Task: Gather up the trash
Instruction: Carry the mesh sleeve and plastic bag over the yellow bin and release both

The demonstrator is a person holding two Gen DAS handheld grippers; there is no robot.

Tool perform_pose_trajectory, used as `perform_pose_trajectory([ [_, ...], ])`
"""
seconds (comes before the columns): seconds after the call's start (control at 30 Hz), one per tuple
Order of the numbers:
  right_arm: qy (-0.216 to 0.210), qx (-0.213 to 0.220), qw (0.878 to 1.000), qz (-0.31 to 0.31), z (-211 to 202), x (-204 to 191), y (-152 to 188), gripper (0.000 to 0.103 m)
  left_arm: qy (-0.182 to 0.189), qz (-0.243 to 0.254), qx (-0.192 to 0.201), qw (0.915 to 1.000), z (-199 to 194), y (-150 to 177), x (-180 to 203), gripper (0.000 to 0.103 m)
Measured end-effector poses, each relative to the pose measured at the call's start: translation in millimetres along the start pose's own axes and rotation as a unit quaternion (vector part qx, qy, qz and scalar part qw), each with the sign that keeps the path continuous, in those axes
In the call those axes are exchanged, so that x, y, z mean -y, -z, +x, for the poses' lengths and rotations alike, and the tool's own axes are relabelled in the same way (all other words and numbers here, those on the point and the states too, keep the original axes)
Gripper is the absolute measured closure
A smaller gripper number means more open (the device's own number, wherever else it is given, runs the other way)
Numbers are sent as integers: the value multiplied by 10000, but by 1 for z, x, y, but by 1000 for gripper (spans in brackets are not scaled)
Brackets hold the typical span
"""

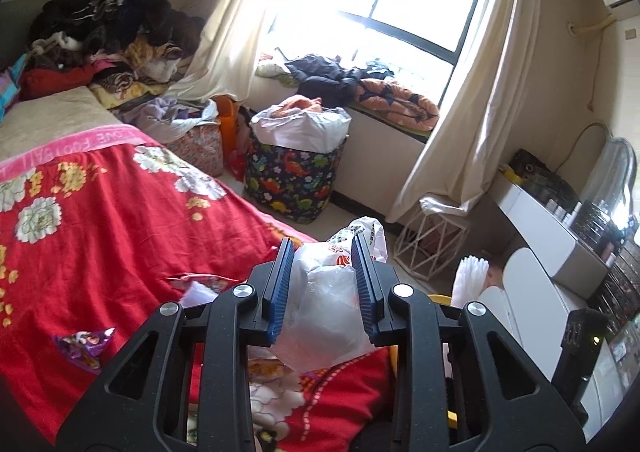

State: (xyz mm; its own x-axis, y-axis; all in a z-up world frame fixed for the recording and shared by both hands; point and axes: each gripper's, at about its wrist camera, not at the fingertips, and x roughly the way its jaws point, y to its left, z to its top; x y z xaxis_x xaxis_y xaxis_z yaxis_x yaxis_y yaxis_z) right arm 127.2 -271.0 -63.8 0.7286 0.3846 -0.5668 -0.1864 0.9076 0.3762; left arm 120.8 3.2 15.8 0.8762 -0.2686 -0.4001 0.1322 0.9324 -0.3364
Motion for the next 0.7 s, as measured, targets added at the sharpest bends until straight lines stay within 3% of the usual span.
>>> perform_pose_trajectory([
  [0.7,607,185,9952,752,-25,77,-3,84,665,537,-596,9946,32,36,67,80],
])
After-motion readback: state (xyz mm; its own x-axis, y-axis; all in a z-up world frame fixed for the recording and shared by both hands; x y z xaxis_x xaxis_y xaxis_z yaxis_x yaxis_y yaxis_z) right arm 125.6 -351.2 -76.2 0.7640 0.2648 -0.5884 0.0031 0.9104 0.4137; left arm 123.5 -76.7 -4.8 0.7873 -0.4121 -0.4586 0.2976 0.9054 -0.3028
